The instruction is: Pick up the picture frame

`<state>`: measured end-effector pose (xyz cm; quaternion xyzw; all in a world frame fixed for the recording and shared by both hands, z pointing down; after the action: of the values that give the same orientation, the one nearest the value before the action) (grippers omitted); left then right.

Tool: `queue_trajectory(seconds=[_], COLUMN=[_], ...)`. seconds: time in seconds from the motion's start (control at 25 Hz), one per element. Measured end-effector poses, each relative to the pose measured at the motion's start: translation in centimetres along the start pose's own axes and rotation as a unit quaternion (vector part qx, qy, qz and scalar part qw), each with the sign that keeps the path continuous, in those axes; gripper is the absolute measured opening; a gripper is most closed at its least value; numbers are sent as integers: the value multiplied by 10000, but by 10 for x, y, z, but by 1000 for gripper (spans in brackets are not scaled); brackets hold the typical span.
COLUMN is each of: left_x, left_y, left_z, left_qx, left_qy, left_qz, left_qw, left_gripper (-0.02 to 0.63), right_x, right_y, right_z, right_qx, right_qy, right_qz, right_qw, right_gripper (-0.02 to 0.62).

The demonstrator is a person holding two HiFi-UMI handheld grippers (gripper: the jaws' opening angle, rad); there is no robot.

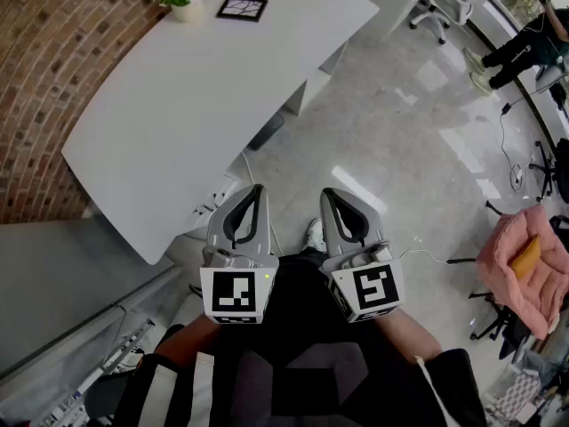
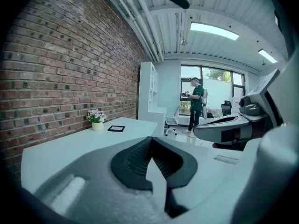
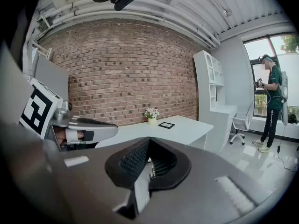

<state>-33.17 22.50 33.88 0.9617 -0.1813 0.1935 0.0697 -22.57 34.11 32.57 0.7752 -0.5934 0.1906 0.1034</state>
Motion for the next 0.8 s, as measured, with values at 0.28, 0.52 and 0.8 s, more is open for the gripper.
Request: queue_trajectory(seconds=[0.28,0.52,0.8], left_x=[2,7,15], left_y=[-2,-8,-21], left_z=[0,1,5], left_qx=[14,20,-2], left_qy=[21,38,57], left_qz=[1,38,118], left_qw=[10000,10000,9999], left_gripper=[-3,-3,-3], right_x=[1,1,-6], right_y=[-2,-10,-41], right_z=[-1,0,-7], right_qx=[-6,28,265], right_qy=[18,21,-65], right_qz=[48,61,-55], right_qw=[10000,10000,9996], right_gripper=[0,0,2])
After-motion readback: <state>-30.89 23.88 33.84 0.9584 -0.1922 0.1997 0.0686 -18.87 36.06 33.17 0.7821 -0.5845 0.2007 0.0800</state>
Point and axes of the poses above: the fingertips, and each gripper's own axes: x forward along the fingers, y to its left, z out of its top, the point moved 7 cm from there along -x, backward along the fingers, and after that the axes turned 6 degrees about y, right-handed, at the moved point
